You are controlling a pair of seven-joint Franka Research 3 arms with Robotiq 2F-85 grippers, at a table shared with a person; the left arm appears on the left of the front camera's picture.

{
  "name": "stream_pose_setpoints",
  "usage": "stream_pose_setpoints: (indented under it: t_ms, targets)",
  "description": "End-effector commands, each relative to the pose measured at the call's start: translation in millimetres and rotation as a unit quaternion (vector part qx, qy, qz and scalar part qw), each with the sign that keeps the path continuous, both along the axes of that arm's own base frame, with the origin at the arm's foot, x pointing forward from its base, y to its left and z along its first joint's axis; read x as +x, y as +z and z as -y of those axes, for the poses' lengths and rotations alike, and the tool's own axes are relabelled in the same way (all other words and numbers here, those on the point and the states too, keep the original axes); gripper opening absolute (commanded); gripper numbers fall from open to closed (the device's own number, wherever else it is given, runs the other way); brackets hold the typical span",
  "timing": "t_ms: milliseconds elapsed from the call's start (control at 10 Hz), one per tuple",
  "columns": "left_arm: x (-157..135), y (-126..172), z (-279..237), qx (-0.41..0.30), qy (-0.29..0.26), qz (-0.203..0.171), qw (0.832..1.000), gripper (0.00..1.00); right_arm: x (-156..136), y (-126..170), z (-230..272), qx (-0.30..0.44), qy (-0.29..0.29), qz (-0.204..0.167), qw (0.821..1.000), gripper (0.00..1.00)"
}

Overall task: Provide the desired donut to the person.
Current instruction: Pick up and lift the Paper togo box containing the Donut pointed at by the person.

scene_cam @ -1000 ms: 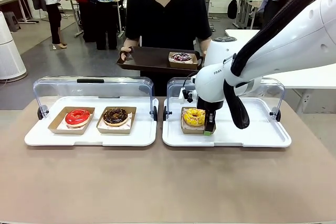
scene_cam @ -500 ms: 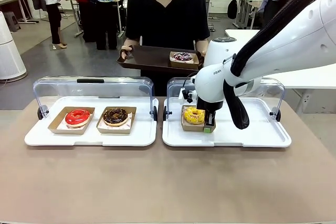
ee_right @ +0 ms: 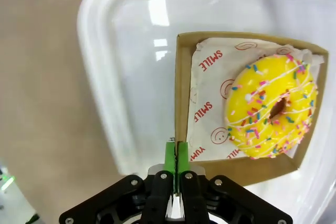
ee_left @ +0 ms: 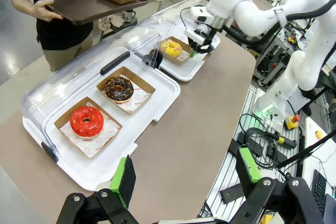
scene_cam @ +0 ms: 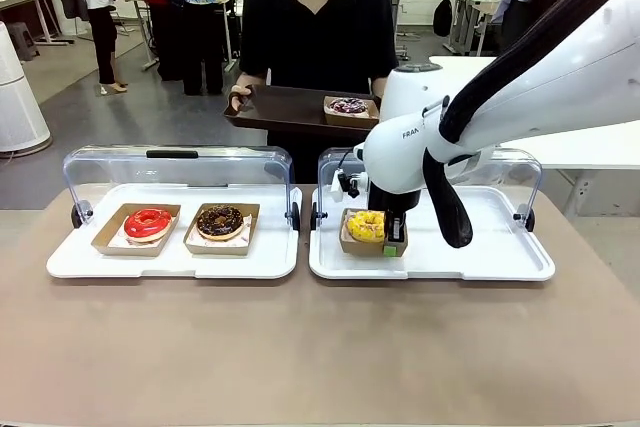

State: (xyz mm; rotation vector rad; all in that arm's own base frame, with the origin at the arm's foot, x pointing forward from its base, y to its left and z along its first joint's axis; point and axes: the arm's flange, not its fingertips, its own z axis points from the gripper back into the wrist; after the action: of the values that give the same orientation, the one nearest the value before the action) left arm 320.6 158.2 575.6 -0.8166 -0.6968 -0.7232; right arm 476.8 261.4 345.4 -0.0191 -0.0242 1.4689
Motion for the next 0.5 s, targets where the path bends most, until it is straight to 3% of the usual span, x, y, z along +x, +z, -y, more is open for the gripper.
stream_pose_setpoints:
  t_ms: [0,100,400]
  targets:
    - [-1,-1,-1,-0.003,-0.006,0.011,1.0,1.0,-53,35,-1,0.0,0.016,-0.029,0.999,0.0]
    - [-1,-1,-1,-0.003,-0.006,0.011,1.0,1.0,-78,53,-3,-0.003,0.016,-0.034,0.999,0.0]
    - [-1,-1,-1,-0.003,-0.006,0.011,1.0,1.0,-147,113,-4,0.004,0.01,0.01,1.0,0.0]
